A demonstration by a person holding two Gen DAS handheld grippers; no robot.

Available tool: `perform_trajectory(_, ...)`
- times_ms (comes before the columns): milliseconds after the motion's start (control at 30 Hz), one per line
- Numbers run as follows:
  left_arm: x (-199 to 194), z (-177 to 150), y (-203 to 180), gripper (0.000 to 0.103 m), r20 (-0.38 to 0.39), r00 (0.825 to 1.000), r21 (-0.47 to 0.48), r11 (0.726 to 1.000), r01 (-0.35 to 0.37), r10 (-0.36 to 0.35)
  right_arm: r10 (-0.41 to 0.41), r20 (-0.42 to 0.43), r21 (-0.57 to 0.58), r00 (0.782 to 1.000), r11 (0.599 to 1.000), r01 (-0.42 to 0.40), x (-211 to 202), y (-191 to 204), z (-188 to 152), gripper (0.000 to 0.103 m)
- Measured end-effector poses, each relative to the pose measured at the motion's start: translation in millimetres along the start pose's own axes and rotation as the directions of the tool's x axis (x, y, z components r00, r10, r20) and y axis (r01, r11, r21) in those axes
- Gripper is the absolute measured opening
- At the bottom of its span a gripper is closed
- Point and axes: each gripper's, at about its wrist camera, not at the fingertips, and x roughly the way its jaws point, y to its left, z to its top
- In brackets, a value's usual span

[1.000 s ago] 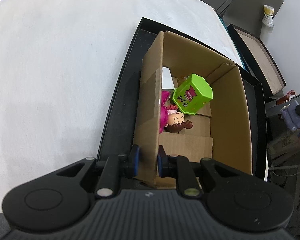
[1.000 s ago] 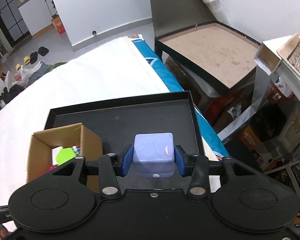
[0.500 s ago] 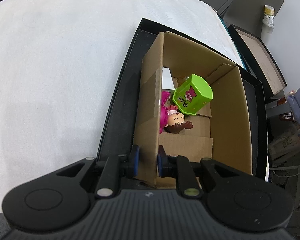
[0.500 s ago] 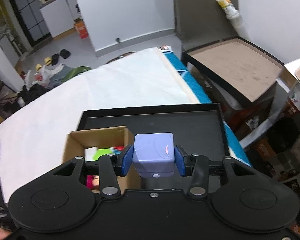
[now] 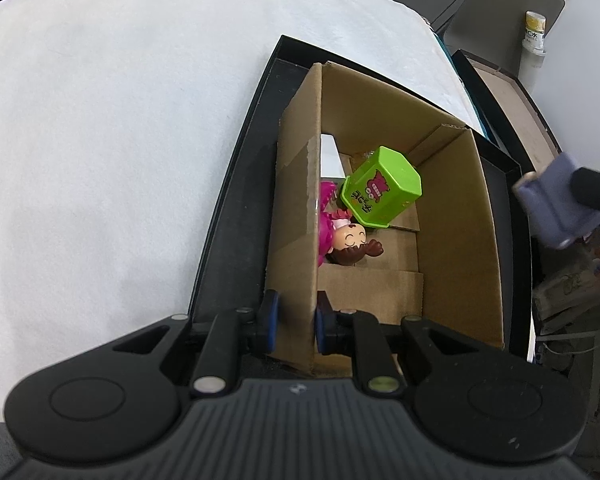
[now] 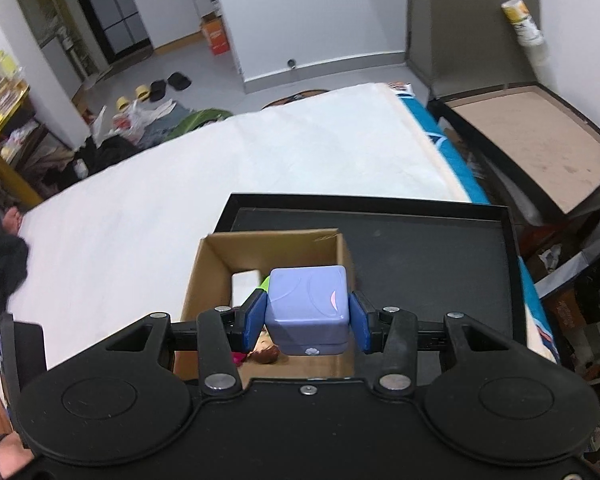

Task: Organize rigid objects
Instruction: 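Lift the lavender cube with the right gripper and carry it over the box, then lower the lavender cube into the box and open the right gripper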

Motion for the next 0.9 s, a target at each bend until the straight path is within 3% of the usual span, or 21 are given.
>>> perform_trajectory(600, -3.1, 0.8, 5.3, 0.017, 0.002, 1.000, 0.000, 1.000, 0.018, -0.018, 0.002, -0.093, -0.029, 0.996, 1.000, -0.005, 39.9, 28.7, -18.4, 0.044)
perform_trajectory(800, -4.7, -0.6, 6.7, 0.018, 0.003, 1.000, -0.006, 1.000, 0.017, -0.017, -0.019, -0.118, -0.048, 0.993, 0.999, 0.013, 54.0, 34.5, -21.9, 0.044)
perform_trajectory(900, -4.6, -0.3, 5.6, 0.019, 0.001, 1.000, -0.003, 1.000, 0.016, -0.016, -0.076, -0.137, -0.063, 0.988, 0.996, 0.067, 61.4, 37.0, -22.8, 0.045)
